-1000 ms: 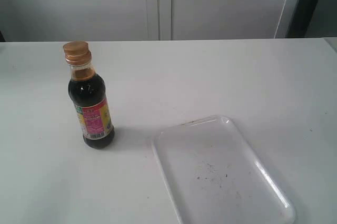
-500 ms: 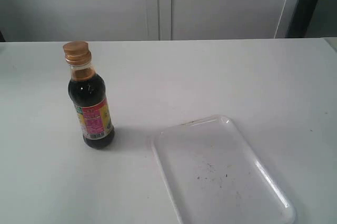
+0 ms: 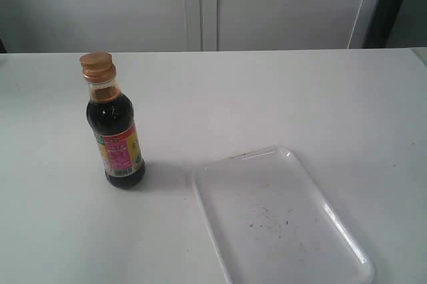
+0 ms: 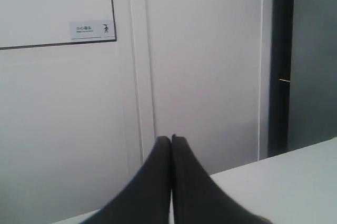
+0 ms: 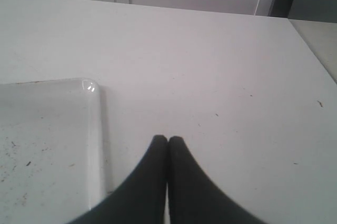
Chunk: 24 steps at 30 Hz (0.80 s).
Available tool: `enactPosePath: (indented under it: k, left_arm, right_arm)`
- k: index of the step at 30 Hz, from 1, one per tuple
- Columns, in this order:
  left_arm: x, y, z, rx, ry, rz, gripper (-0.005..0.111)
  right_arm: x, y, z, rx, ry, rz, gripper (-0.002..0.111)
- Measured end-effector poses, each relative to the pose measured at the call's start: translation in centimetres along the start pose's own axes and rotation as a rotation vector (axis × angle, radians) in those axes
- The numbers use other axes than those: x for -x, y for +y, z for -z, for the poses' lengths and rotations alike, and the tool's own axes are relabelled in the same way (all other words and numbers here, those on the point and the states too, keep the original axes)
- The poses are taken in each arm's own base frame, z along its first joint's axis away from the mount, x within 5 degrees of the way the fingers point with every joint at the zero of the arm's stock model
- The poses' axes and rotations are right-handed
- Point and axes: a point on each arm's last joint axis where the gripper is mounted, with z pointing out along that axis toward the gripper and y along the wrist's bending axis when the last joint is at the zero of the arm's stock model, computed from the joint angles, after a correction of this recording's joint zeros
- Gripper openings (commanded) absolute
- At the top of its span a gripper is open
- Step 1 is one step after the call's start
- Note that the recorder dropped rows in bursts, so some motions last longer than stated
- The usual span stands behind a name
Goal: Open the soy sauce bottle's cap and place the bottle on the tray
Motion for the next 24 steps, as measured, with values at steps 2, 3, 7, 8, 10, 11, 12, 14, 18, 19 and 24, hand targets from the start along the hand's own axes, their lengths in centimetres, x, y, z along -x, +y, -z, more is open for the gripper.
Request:
enactPosePath:
  k: [2, 3, 7, 8, 10, 11, 12, 14, 18, 19, 24]
  left_arm:
    - [0.1, 0.0, -0.7, -0.029, 0.0, 0.007, 0.0]
    - [0.2, 0.0, -1.1, -0.043, 0.004, 0.011, 0.0]
    - [0.1, 0.1, -2.3, -0.078, 0.008, 0.022, 0.009]
    - [0.0, 0.1, -2.6, -0.086, 0.009, 0.029, 0.015]
    - [0.0, 0.0, -3.1, -0.12, -0.002, 0.045, 0.029]
    - [0.0, -0.1, -3.3, -0.139, -0.01, 0.054, 0.035]
    - [0.1, -0.2, -3.4, -0.159, -0.024, 0.06, 0.043]
    - [0.0, -0.4, -3.7, -0.197, -0.049, 0.077, 0.06]
    - [-0.5, -0.6, -4.2, -0.241, -0.066, 0.098, 0.098]
    - [-0.7, -0.6, -4.4, -0.25, -0.059, 0.1, 0.106]
    - [-1.8, -1.6, -4.9, -0.308, -0.015, 0.107, 0.105]
  right_arm:
    - [0.0, 0.0, 0.0, 0.0, 0.0, 0.0, 0.0]
    - [0.0, 0.0, 0.0, 0.0, 0.0, 0.0, 0.0]
    - [0.0, 0.0, 0.0, 0.0, 0.0, 0.0, 0.0]
    - [0.0, 0.0, 0.0, 0.0, 0.0, 0.0, 0.0]
    - [0.0, 0.0, 0.0, 0.0, 0.0, 0.0, 0.0]
    - [0.0, 0.0, 0.0, 0.0, 0.0, 0.0, 0.0]
    - [0.0, 0.0, 0.0, 0.0, 0.0, 0.0, 0.0]
    - [0.0, 0.0, 0.0, 0.0, 0.0, 0.0, 0.0]
    - [0.0, 0.0, 0.0, 0.0, 0.0, 0.0, 0.0]
    - [0.0, 0.0, 0.0, 0.0, 0.0, 0.0, 0.0]
    - [0.0, 0.0, 0.0, 0.0, 0.0, 0.0, 0.0]
